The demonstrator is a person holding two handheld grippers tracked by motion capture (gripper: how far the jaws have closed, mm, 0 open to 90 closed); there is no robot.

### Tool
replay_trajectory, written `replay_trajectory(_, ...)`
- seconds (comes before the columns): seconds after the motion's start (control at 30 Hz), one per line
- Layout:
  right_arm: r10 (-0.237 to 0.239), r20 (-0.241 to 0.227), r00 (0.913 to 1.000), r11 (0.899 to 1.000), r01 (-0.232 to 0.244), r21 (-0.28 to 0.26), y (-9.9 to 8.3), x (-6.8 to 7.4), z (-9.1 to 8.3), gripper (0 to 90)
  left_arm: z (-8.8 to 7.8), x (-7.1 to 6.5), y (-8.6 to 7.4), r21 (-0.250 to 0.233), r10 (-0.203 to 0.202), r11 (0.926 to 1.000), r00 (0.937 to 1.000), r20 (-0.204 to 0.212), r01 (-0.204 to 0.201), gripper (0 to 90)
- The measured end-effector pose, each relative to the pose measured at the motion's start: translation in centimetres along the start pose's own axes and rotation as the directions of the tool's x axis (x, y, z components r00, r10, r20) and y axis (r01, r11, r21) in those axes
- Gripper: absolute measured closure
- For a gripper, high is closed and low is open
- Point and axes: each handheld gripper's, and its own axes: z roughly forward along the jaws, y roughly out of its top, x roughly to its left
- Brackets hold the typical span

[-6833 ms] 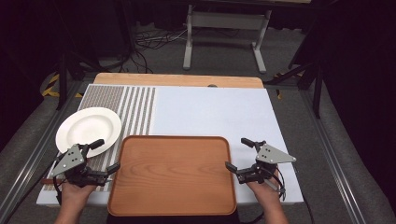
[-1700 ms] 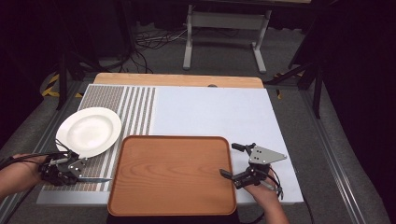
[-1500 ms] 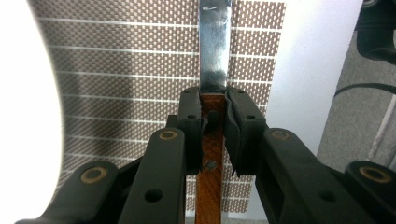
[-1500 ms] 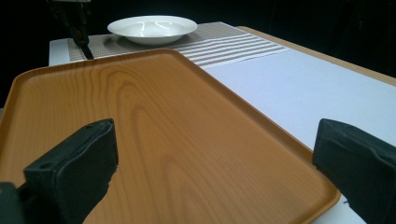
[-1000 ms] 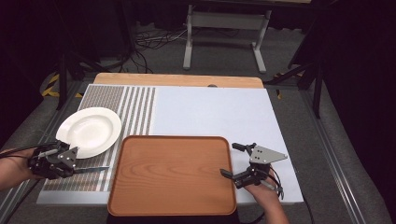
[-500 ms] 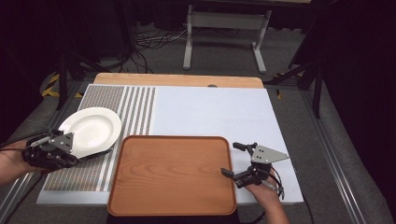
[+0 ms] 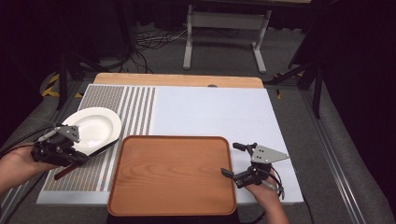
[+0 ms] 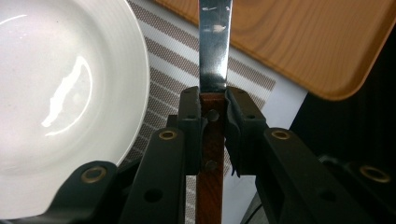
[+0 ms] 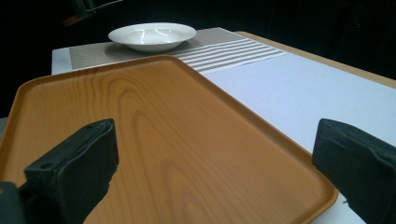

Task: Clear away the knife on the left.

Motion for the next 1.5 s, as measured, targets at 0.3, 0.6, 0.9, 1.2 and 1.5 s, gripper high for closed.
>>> replay_trajectory(0.3, -0.001, -0.003, 1.0, 1.0, 0.001, 0.006, 0.0, 0.0, 0.1, 1.4, 0.9, -1.1, 1.6, -0.042, -0.092, 0.9947, 0.9947, 0.045, 0.094, 77.8)
replay_trajectory(0.6, -0.002, -0.003, 1.0, 1.0, 0.002, 0.005, 0.0, 0.0, 0.0, 1.4, 1.4, -1.7, 2.7, -0.088, -0.188, 0.9756, 0.9722, 0.14, 0.201, 77.8)
replay_trajectory(0.9, -0.004, -0.003, 1.0, 1.0, 0.004, 0.005, 0.1, 0.0, -0.1, 1.5, 2.1, -2.3, 3.6, -0.118, -0.228, 0.9606, 0.9557, 0.186, 0.252, 77.8)
replay_trajectory(1.2, -0.004, -0.003, 1.0, 1.0, 0.004, 0.005, 0.1, 0.0, -0.1, 1.4, 3.0, -3.2, 4.7, -0.14, -0.267, 0.9443, 0.942, 0.203, 0.298, 77.8)
replay_trajectory(1.5, -0.004, -0.004, 1.0, 1.0, 0.004, 0.002, 0.1, 0.0, -0.2, 1.5, 4.2, -4.2, 5.8, -0.123, -0.291, 0.9404, 0.9378, 0.189, 0.317, 77.8)
